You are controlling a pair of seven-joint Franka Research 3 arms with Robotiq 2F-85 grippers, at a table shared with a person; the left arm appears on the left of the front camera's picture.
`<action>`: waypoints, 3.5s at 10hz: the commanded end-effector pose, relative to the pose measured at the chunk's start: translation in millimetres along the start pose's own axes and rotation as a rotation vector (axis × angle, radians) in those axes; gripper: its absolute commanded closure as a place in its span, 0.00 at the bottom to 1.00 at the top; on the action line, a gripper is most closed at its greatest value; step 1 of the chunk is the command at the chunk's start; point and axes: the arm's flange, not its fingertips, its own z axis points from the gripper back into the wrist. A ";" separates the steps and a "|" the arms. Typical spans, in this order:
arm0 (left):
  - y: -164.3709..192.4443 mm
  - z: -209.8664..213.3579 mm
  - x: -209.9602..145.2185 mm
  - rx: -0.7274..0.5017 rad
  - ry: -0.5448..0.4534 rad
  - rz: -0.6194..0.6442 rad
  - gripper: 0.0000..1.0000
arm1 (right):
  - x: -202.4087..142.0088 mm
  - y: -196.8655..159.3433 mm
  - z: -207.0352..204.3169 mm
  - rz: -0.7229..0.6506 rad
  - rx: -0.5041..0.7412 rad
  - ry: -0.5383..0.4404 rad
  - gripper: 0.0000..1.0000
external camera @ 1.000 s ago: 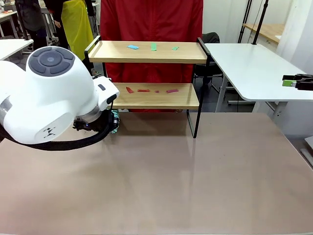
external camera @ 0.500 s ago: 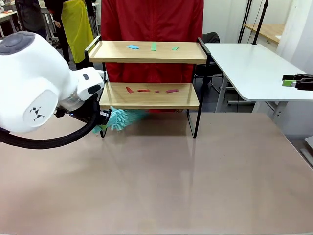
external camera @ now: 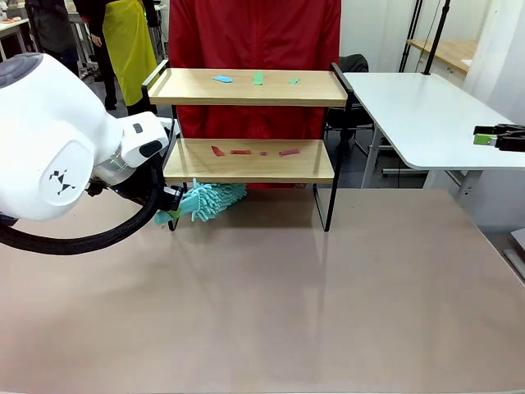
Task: Clean the shelf.
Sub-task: Clean the specific section of the Shelf indicated by the human with the Duster.
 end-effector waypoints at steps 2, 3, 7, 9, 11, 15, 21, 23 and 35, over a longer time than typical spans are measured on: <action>22.1 -4.5 4.4 -0.192 -0.001 -0.154 0.87 | 2.7 0.6 -0.8 0.005 0.002 0.001 0.00; 32.9 -4.4 1.6 -0.203 -0.006 -0.180 0.87 | 2.7 0.6 -0.8 0.005 0.002 0.001 0.00; 65.1 -0.1 -2.8 -0.338 -0.019 -0.306 0.87 | 2.7 0.6 -0.8 0.005 0.002 0.001 0.00; 86.2 1.1 -2.6 -0.485 -0.016 -0.357 0.87 | 2.7 0.6 -0.8 0.005 0.002 0.001 0.00; 102.5 -1.4 -0.1 -0.615 0.018 -0.418 0.87 | 2.7 0.6 -0.8 0.005 0.002 0.001 0.00; 133.4 12.1 2.1 -0.693 0.119 -0.583 0.87 | 2.7 0.6 -0.8 0.005 0.002 0.001 0.00; 149.3 156.6 49.4 -0.377 0.442 -0.790 0.87 | 2.7 0.6 -0.8 0.005 0.002 0.001 0.00; 142.7 201.8 58.7 -0.260 0.604 -0.857 0.87 | 2.7 0.6 -0.8 0.005 0.002 0.001 0.00; 105.4 250.5 61.9 -0.256 0.804 -1.019 0.87 | 2.7 0.6 -0.8 0.005 0.002 0.001 0.00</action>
